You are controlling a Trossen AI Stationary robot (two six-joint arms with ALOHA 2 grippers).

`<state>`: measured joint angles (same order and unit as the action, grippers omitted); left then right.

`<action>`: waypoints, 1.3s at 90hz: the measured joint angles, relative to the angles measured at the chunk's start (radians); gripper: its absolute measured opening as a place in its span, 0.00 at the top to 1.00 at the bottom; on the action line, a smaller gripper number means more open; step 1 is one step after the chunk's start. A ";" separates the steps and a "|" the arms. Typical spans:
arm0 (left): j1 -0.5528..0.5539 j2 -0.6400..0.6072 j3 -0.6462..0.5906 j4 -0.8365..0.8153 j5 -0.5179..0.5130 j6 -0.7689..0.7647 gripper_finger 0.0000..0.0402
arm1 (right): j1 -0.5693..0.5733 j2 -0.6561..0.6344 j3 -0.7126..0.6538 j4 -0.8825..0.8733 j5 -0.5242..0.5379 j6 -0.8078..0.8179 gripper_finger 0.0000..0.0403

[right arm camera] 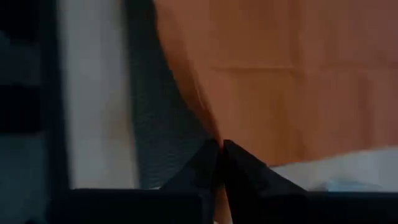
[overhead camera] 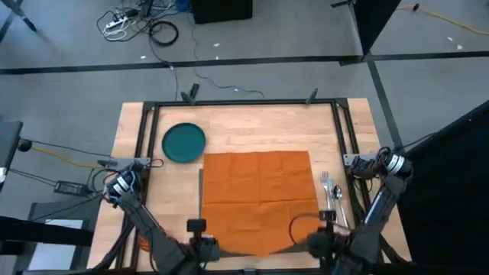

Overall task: Set table place
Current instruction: Fold the orange table napkin

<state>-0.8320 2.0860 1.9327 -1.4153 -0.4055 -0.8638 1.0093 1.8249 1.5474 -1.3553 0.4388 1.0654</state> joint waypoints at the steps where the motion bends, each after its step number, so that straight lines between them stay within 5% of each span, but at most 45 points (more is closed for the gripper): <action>1: 0.005 0.000 0.000 -0.012 -0.002 0.003 1.00 | -0.004 -0.006 -0.005 -0.010 0.006 0.005 1.00; 48: 0.345 0.001 -0.087 -0.125 -0.161 0.341 1.00 | -0.284 -0.366 -0.549 0.138 0.037 -0.018 1.00; 73: 0.442 -0.001 -0.108 -0.151 -0.198 0.329 1.00 | -0.436 -0.449 -0.622 0.250 0.097 -0.254 1.00; 100: 0.507 -0.098 -0.385 -0.093 -0.204 0.159 1.00 | -0.591 -0.453 -0.681 0.353 0.093 -0.490 1.00; 117: 0.548 -0.204 -0.526 0.045 -0.217 0.177 1.00 | -0.685 -0.453 -0.682 0.389 0.092 -0.618 1.00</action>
<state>-0.2842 1.8823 1.4069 -1.3701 -0.6221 -0.6863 0.3244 1.3724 0.8654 -0.9662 0.5307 0.4475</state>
